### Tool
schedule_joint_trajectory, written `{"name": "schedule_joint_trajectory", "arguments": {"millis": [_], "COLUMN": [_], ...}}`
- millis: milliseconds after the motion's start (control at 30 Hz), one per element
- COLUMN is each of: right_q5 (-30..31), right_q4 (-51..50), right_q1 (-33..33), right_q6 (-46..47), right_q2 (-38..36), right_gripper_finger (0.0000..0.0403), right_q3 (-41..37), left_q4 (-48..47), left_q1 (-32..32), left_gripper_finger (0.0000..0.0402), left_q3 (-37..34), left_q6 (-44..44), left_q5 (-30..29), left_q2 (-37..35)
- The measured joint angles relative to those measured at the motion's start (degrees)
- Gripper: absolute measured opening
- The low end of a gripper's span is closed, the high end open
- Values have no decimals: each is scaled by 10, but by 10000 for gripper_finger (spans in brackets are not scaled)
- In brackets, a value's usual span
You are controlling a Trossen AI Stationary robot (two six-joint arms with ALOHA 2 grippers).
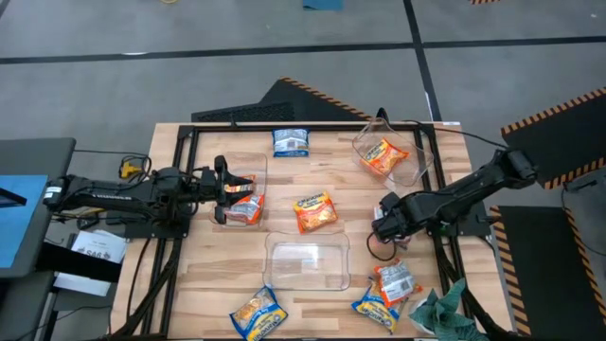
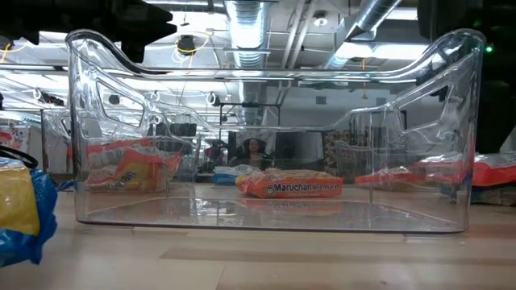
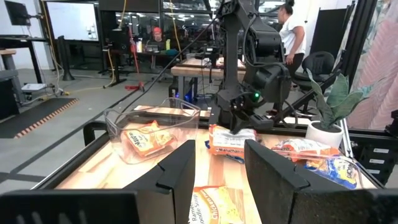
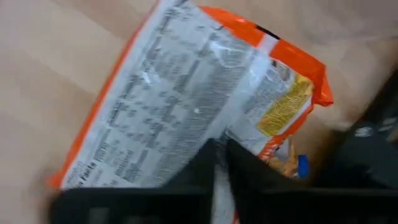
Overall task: Sort Maruchan noodles
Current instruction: Put the orange noodle pack into the top transparent bin
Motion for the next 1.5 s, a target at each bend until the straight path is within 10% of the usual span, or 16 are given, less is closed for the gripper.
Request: {"name": "schedule_joint_trajectory", "arguments": {"millis": [467,1167,1500], "right_q5": [25,-21,-16], "right_q4": [-37,1,-130], "right_q1": [14,-6,-13], "right_q6": [-67,-265,-317], "right_q2": [-65,-34,37], "right_gripper_finger": [10,233,248], "right_q3": [84,78,77], "left_q4": [8,7,7], "left_q1": [0,0,0], "left_gripper_finger": [126,126,126], "left_q3": [0,0,0], "left_q6": [0,-9,-9], "left_q5": [0,0,0], "left_q2": [0,0,0]}}
